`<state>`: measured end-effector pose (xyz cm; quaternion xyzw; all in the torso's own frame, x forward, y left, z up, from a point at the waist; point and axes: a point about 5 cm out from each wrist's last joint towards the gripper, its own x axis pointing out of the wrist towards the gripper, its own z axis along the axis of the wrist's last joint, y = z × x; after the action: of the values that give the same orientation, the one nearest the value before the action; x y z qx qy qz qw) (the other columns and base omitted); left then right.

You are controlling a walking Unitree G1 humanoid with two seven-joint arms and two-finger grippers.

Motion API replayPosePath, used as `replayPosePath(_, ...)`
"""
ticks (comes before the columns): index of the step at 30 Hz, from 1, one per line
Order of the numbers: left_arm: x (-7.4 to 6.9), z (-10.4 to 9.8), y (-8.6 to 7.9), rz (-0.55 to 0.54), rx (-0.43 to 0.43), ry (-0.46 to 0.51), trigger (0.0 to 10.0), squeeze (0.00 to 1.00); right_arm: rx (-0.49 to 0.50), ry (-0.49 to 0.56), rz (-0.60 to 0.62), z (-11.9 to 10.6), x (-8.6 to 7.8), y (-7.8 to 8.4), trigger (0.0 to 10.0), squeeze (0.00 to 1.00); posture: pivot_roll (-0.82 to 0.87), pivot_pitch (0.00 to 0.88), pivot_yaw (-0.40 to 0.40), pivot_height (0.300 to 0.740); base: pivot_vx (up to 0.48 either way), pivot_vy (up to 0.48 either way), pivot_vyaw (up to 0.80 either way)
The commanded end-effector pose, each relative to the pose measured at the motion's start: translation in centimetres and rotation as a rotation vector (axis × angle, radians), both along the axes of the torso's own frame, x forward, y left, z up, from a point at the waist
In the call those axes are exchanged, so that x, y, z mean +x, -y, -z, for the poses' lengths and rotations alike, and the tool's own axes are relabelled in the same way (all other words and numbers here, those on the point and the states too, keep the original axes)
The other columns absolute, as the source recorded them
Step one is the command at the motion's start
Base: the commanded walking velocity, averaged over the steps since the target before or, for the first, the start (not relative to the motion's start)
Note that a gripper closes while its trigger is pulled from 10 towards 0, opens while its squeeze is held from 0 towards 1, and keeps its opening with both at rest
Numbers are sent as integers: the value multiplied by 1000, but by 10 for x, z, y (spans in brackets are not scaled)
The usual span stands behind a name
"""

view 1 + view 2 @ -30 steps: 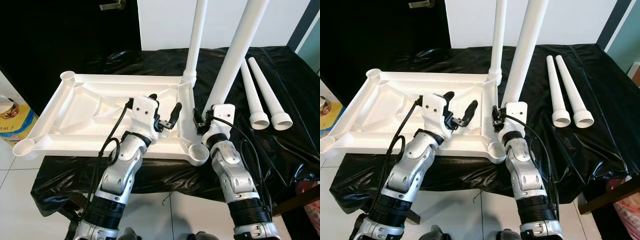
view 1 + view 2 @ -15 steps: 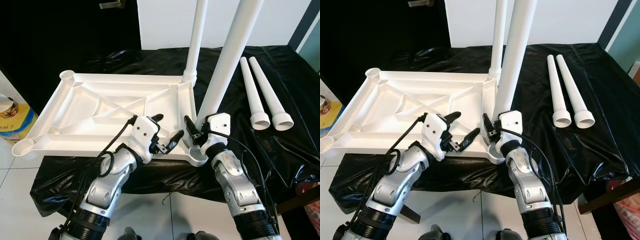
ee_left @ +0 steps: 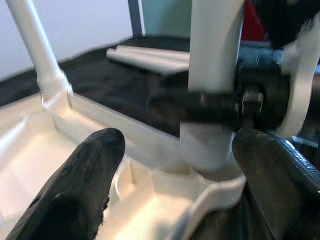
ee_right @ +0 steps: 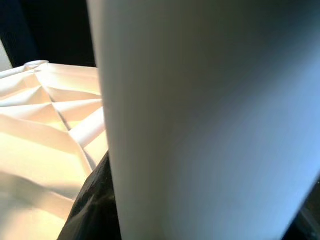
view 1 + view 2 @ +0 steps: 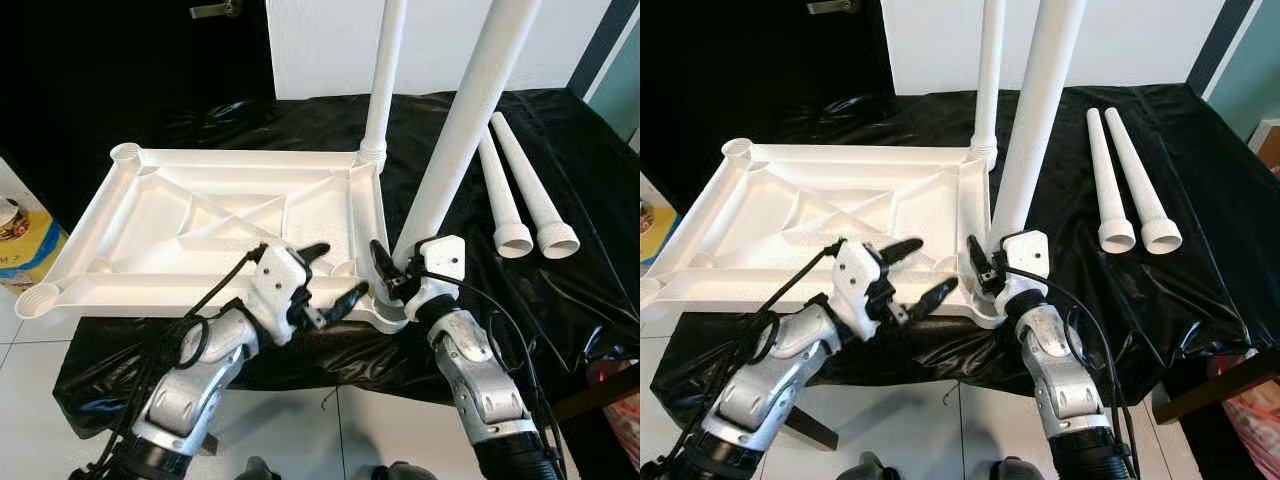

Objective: Building children table

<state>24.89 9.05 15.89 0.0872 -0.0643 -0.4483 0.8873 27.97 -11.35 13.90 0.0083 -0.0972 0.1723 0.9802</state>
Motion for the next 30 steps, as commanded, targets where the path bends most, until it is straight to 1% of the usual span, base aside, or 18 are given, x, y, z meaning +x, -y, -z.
replayPosePath(1,-10,5,5,184,68,-28,10000,0,-1,5,-16,1,-3,0,10000,0,-12,53,-26,740,0,0,0)
replayPosePath(4,-15,12,4,229,122,-57,10000,0,-18,-1,-48,7,-7,0,10000,0,-18,48,-21,740,0,0,0)
replayPosePath(7,-17,15,4,250,143,-75,10000,0,-25,-1,-69,10,-8,-1,10000,0,-17,47,-22,740,0,0,0)
replayPosePath(11,-17,16,4,246,156,-80,10000,0,-59,-4,-127,17,-13,-6,10000,0,-14,42,-23,740,0,0,0)
replayPosePath(14,-16,17,3,228,181,-70,10000,0,-102,-5,-151,24,-16,-5,10000,0,-11,37,-23,740,0,0,0)
replayPosePath(16,-16,17,3,226,183,-73,10000,0,-119,-6,-157,27,-16,-3,10000,0,-11,34,-20,740,0,0,0)
replayPosePath(19,-15,17,3,226,183,-76,10000,0,-119,-8,-159,28,-16,-2,10000,0,-11,34,-20,740,0,0,0)
replayPosePath(22,-15,16,3,227,187,-75,10000,0,-182,-14,-168,37,-14,6,10000,0,-10,28,-16,740,0,0,0)
replayPosePath(23,-15,16,3,227,187,-75,10000,0,-182,-14,-168,37,-14,6,10000,0,-10,28,-16,740,0,0,0)
replayPosePath(25,-14,16,3,231,189,-74,10000,0,-219,0,-189,38,-13,7,10000,0,-10,26,-14,740,0,0,0)
replayPosePath(28,-14,16,3,233,190,-73,10000,0,-228,6,-197,39,-13,7,10000,0,-10,26,-14,740,0,0,0)
replayPosePath(30,-13,15,2,235,192,-71,10000,0,-252,18,-215,40,-13,6,10000,0,-9,23,-14,740,0,0,0)
